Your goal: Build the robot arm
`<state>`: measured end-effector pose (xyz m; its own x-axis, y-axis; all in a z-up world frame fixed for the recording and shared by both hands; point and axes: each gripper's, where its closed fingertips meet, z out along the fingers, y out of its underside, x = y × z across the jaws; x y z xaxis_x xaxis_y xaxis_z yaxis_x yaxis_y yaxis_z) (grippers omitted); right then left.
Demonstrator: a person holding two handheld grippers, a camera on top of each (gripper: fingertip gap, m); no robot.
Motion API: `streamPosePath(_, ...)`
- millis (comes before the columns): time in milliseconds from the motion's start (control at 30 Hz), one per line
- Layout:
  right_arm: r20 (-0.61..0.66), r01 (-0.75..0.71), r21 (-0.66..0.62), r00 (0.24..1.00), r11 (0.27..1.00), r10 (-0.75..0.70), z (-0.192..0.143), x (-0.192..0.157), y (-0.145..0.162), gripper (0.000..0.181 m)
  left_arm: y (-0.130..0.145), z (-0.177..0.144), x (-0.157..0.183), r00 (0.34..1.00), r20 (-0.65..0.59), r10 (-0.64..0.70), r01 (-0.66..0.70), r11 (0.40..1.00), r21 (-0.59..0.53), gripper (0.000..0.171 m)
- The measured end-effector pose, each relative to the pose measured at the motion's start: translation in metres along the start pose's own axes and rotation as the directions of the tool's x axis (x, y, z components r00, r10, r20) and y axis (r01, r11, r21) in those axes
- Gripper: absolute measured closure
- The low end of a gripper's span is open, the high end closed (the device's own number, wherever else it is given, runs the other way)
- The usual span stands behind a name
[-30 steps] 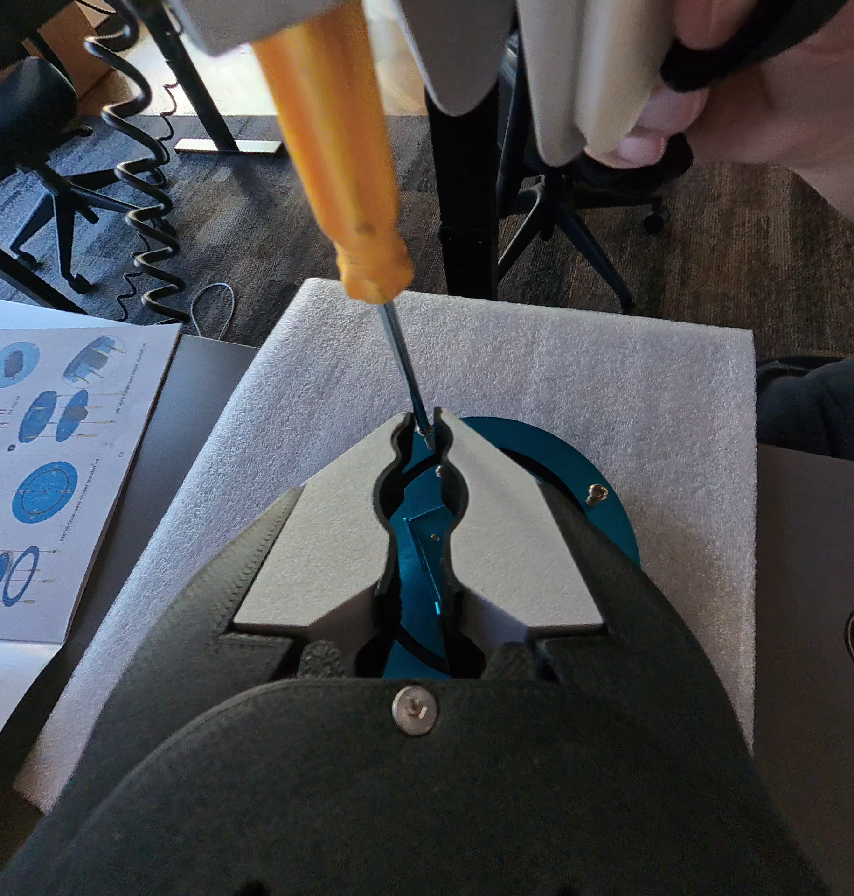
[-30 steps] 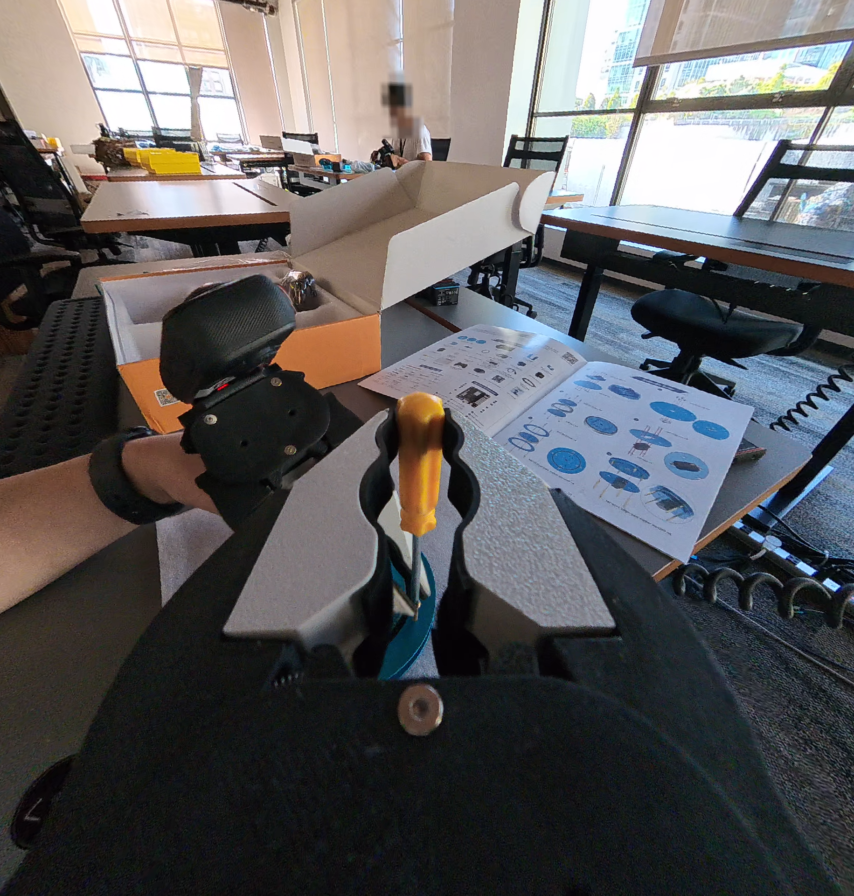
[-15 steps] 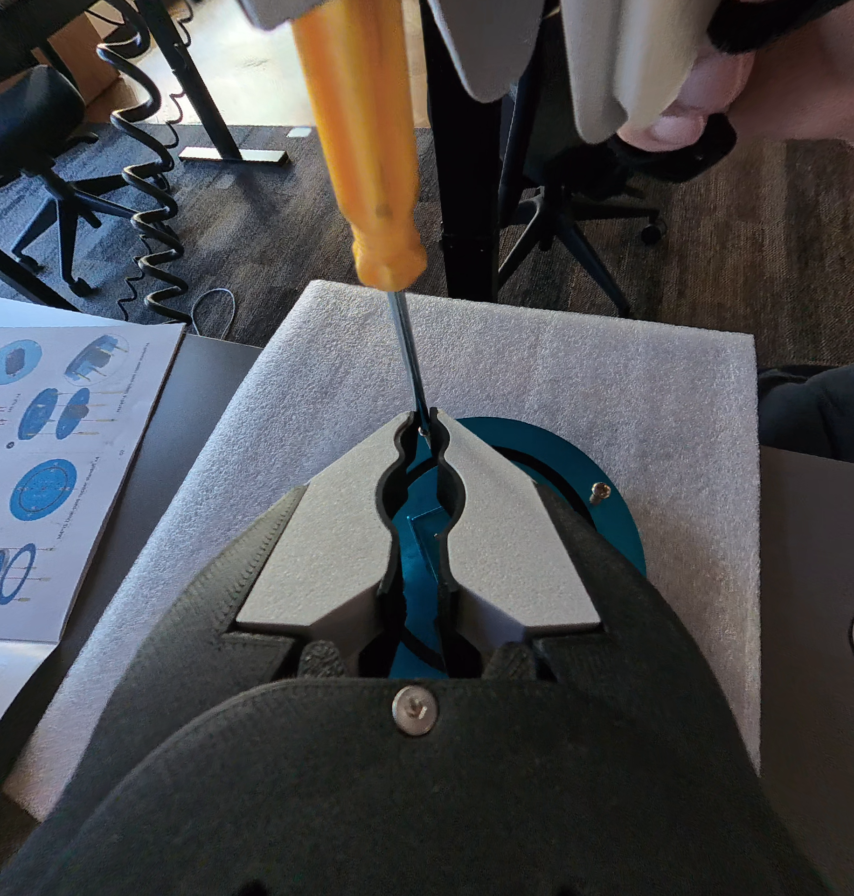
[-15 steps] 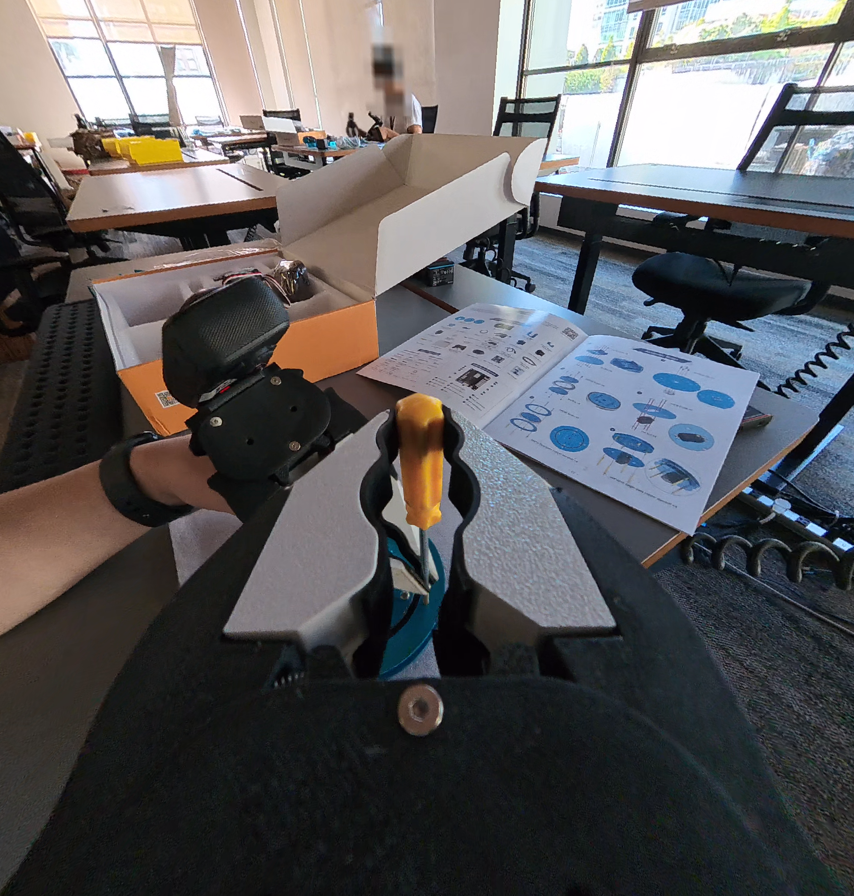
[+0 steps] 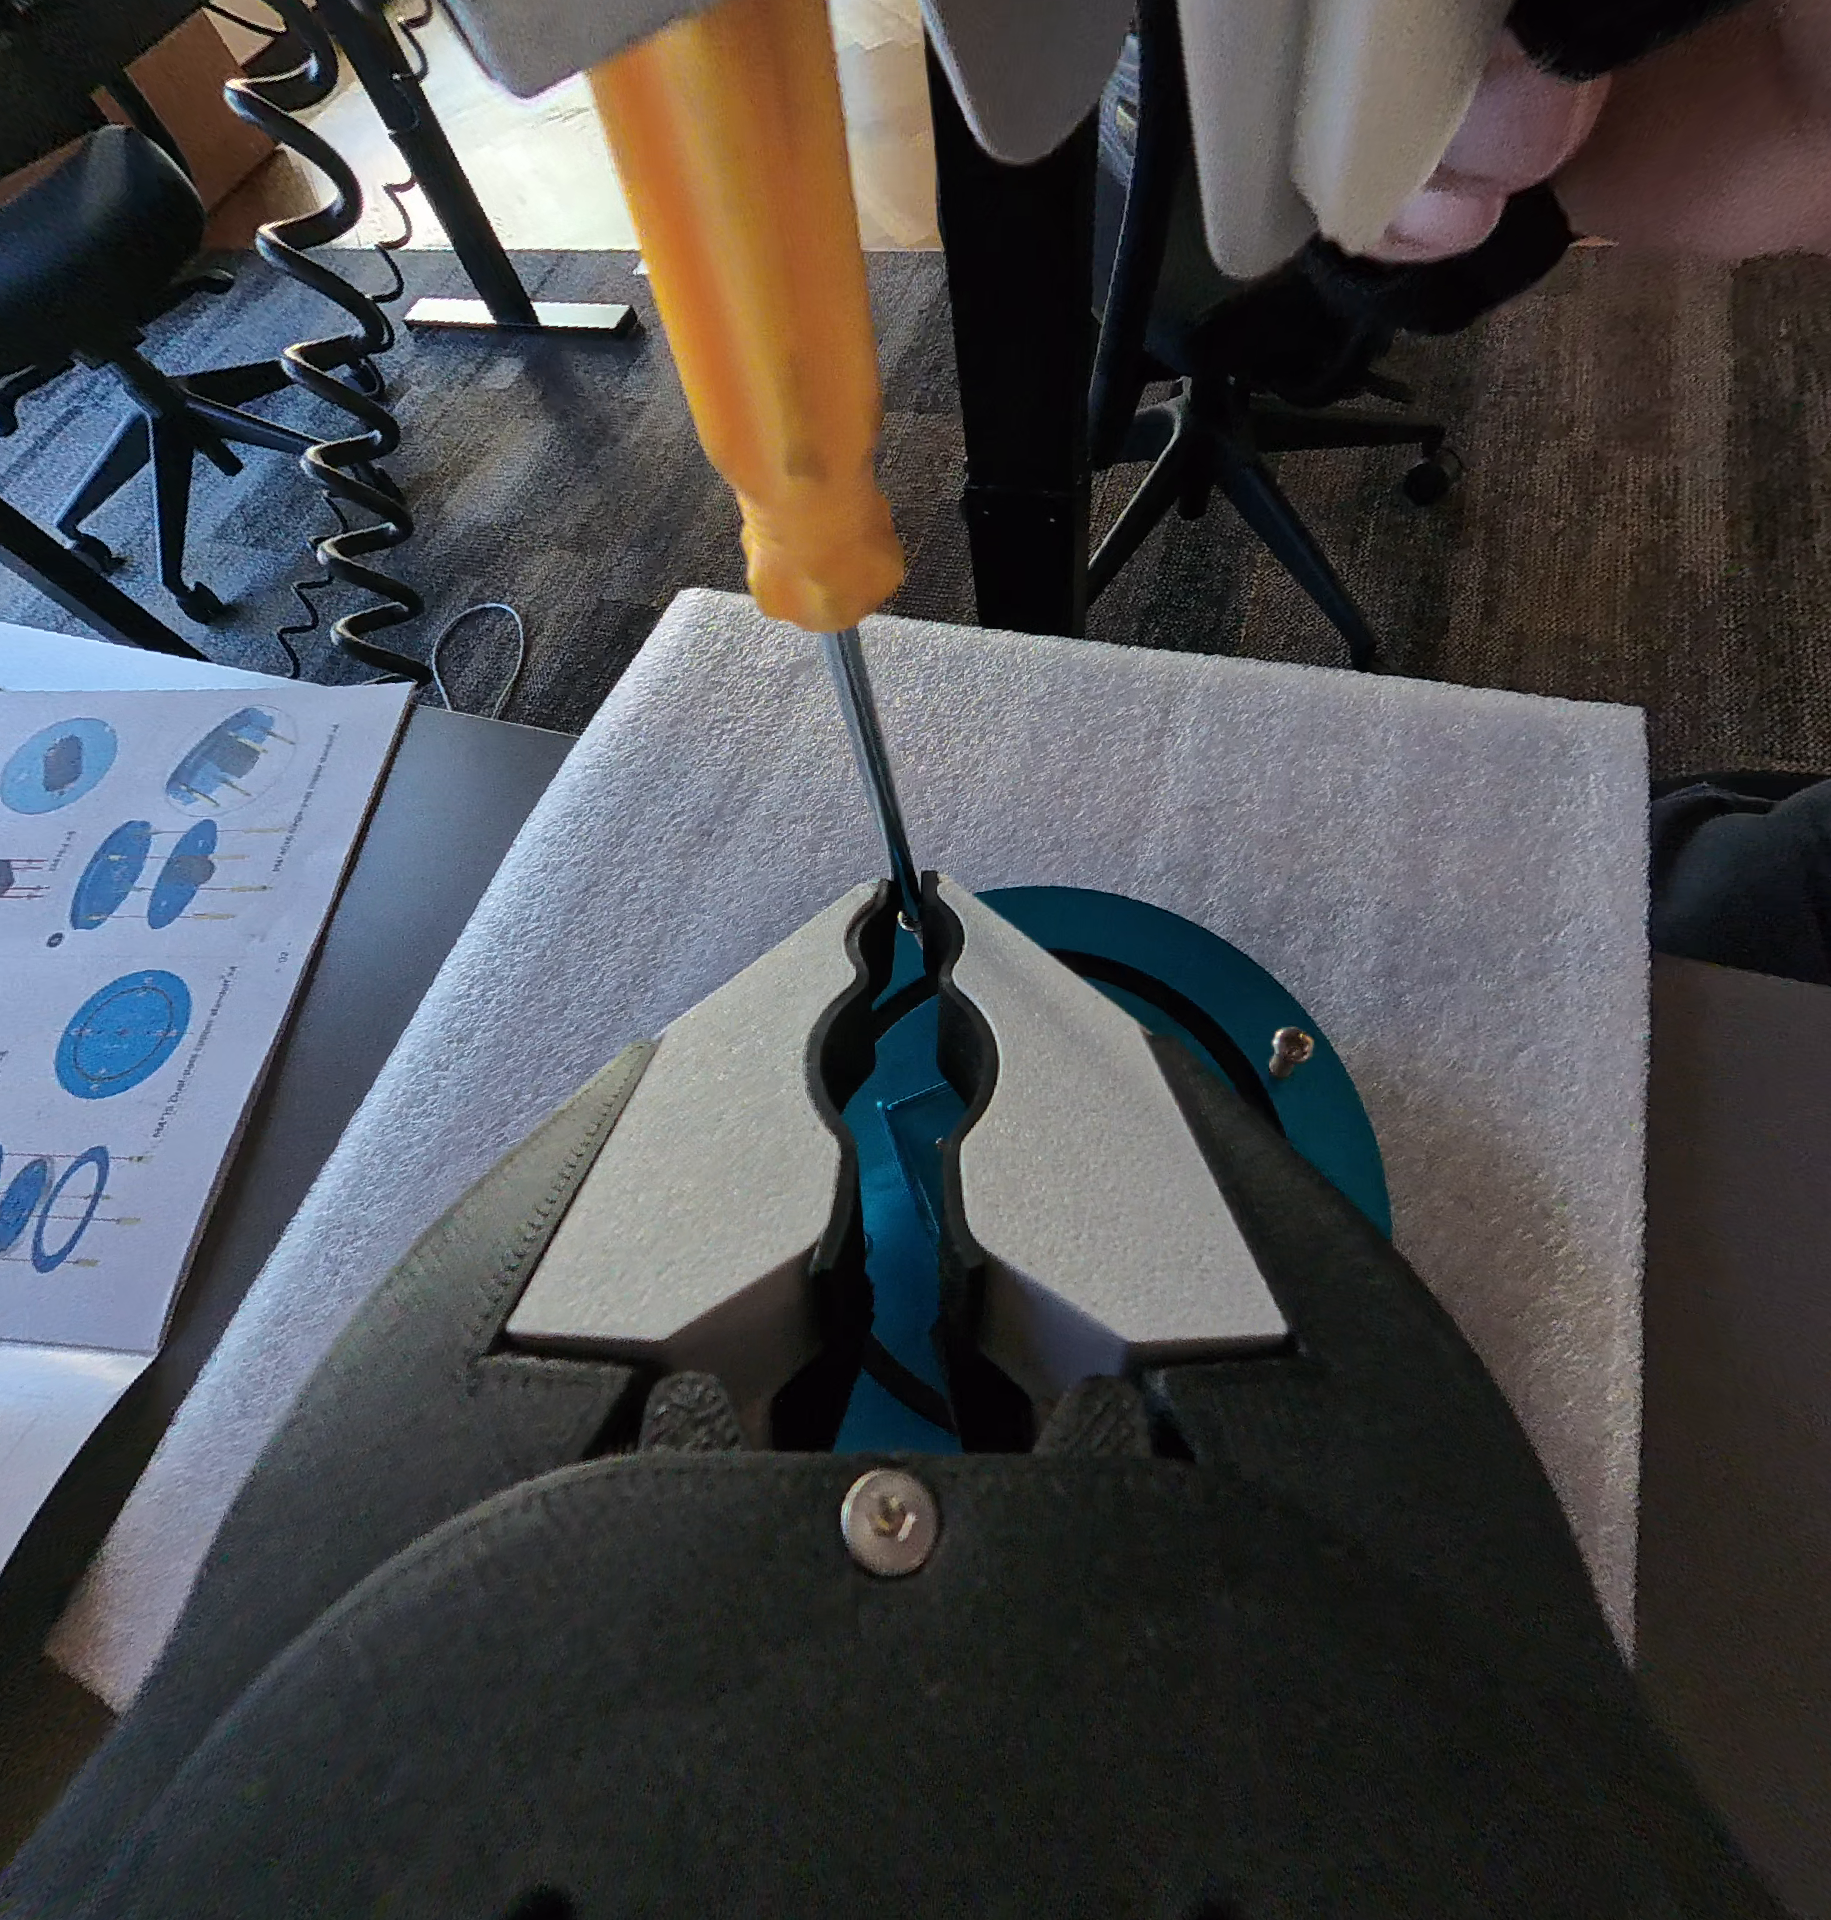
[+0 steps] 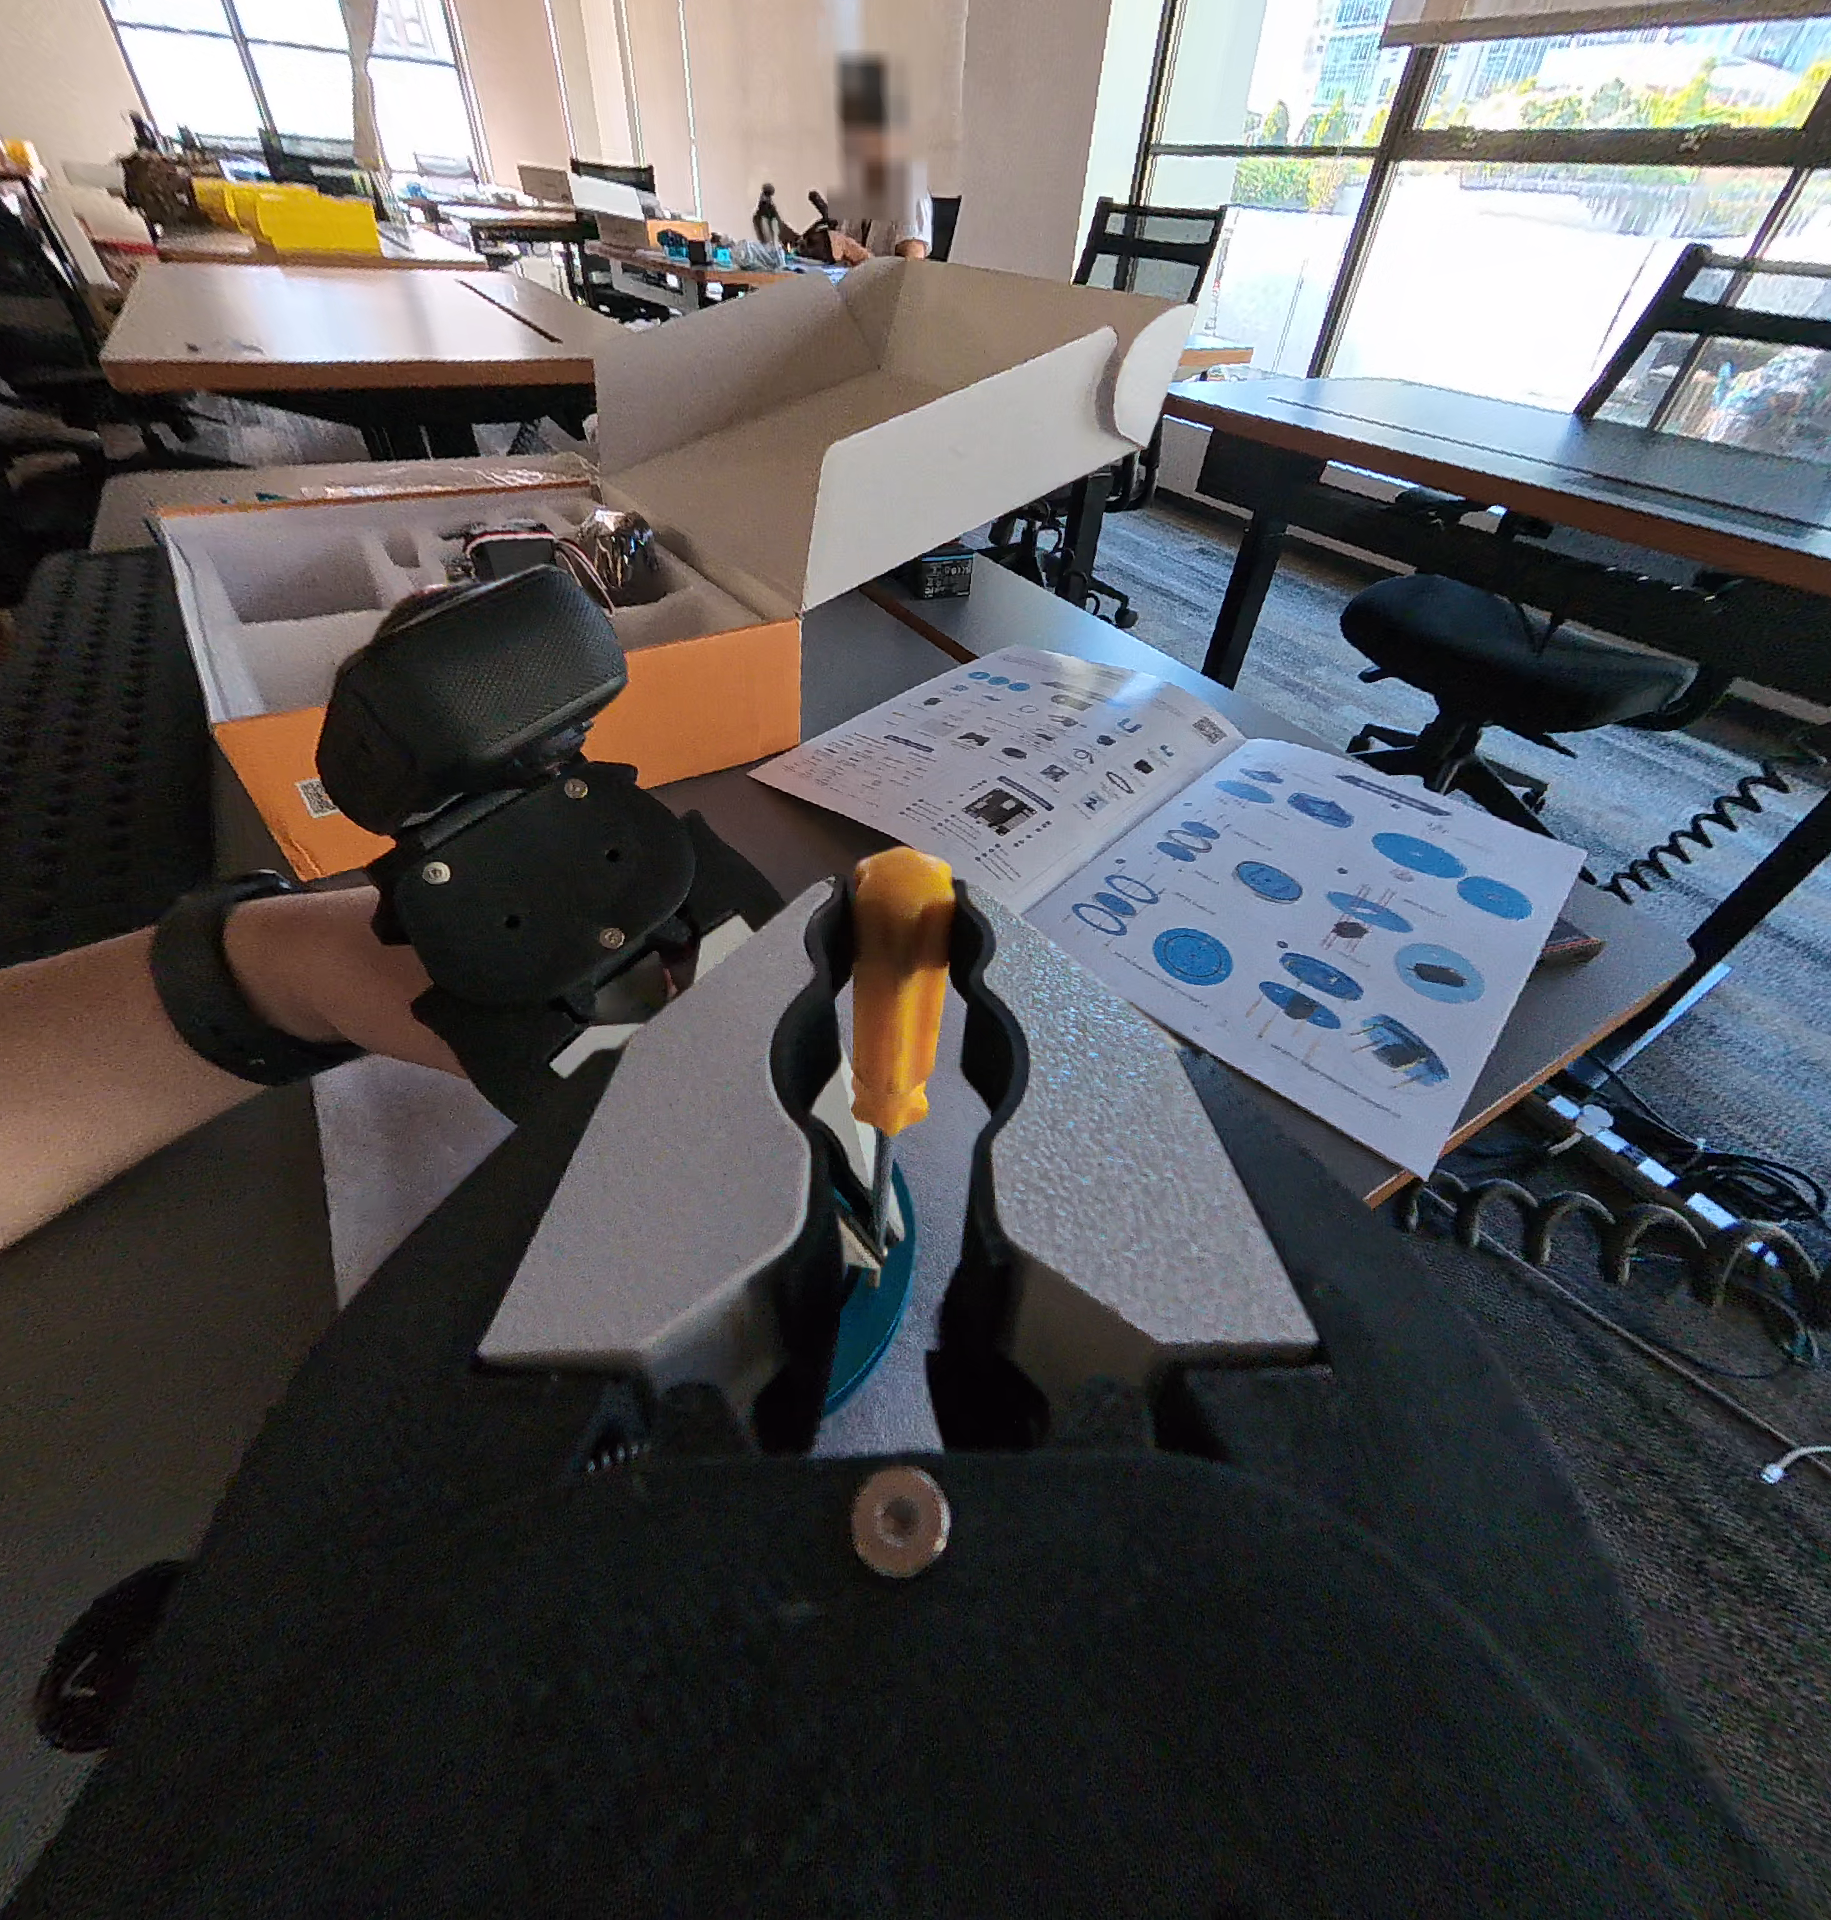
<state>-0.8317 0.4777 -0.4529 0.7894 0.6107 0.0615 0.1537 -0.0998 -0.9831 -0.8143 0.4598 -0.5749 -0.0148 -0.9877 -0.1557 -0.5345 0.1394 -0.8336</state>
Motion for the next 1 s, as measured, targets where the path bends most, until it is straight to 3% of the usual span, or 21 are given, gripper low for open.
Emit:
streamPosePath(200, 0.024, -0.007, -0.018, 1.0, 1.0, 0.008, 0.002, 0.003, -0.002, 0.165, -0.002, 0.001, 0.001, 1.0, -0.01, -0.011, 0.011, 1.0, 0.026, 0.168)
streamPosePath(433, 0.111, -0.041, 0.083, 0.993, 0.996, 0.032, -0.003, 0.005, -0.008, 0.165, -0.001, -0.002, -0.001, 0.997, -0.051, -0.065, 0.068, 0.996, 0.061, 0.169)
streamPosePath(567, 0.147, -0.139, 0.26, 0.984, 0.956, 0.103, -0.018, 0.013, -0.04, 0.165, 0.007, 0.0, -0.001, 0.997, -0.045, -0.056, 0.056, 0.998, -0.001, 0.171)
streamPosePath(700, 0.196, -0.175, 0.268, 0.973, 0.947, 0.124, -0.028, 0.016, -0.059, 0.165, -0.022, -0.012, 0.001, 0.989, -0.093, -0.112, 0.126, 0.979, 0.162, 0.157)
streamPosePath(833, 0.201, -0.184, 0.259, 0.971, 0.948, 0.133, -0.03, 0.012, -0.077, 0.165, -0.052, -0.048, -0.009, 0.989, -0.069, -0.134, 0.149, 0.943, 0.298, 0.129)
streamPosePath(933, 0.31, -0.23, 0.207, 0.937, 0.951, 0.159, -0.016, -0.014, -0.088, 0.165, -0.076, -0.081, -0.006, 0.983, -0.085, -0.162, 0.182, 0.905, 0.385, 0.135)
streamPosePath(1000, 0.396, -0.25, 0.143, 0.901, 0.958, 0.176, 0.0, -0.035, -0.087, 0.165, -0.083, -0.095, 0.001, 0.982, -0.08, -0.169, 0.186, 0.902, 0.39, 0.154)
